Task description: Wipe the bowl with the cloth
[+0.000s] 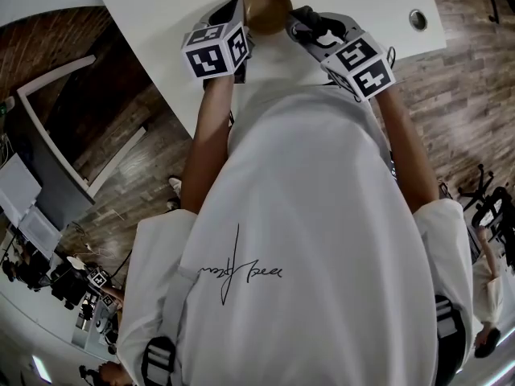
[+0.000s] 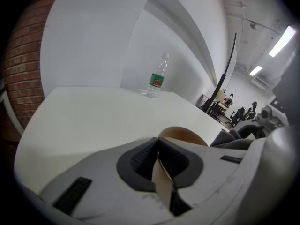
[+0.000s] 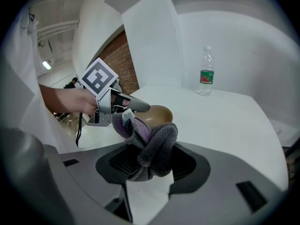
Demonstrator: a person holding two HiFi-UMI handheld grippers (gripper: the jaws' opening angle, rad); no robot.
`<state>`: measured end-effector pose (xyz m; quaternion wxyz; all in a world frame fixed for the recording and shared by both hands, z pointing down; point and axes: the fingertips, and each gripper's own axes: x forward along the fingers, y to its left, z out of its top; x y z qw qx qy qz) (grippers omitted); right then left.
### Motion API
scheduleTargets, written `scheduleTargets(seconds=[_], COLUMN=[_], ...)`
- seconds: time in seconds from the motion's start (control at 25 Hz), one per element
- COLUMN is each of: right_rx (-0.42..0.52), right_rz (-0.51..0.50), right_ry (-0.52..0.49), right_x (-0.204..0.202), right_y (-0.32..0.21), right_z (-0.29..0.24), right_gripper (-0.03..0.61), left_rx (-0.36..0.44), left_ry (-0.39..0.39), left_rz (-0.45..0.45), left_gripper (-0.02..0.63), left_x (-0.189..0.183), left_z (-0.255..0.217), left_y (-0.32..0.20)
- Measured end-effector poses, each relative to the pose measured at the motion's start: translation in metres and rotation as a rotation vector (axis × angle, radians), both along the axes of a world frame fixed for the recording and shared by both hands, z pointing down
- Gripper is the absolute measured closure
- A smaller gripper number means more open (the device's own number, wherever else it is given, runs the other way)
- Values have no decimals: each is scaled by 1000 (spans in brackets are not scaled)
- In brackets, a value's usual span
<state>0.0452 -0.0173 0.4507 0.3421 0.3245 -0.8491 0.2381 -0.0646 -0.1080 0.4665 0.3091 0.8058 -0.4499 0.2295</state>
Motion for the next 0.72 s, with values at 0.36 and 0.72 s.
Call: scheduleTargets(seconds=[0.36,0.72], right_rx=[-6,-34], right_rz=[-39,-83], right_ry=[-2,-33], right_x=[-8,-24], right_y=[12,21], right_z=[1,0], right_gripper=[396,396], left_rx=[5,3], left_ry=[-3,-5], left_rz=[-2,-4], left_gripper=[592,592], left_x=[0,-1], left_z=[0,0], left_y=[1,-1])
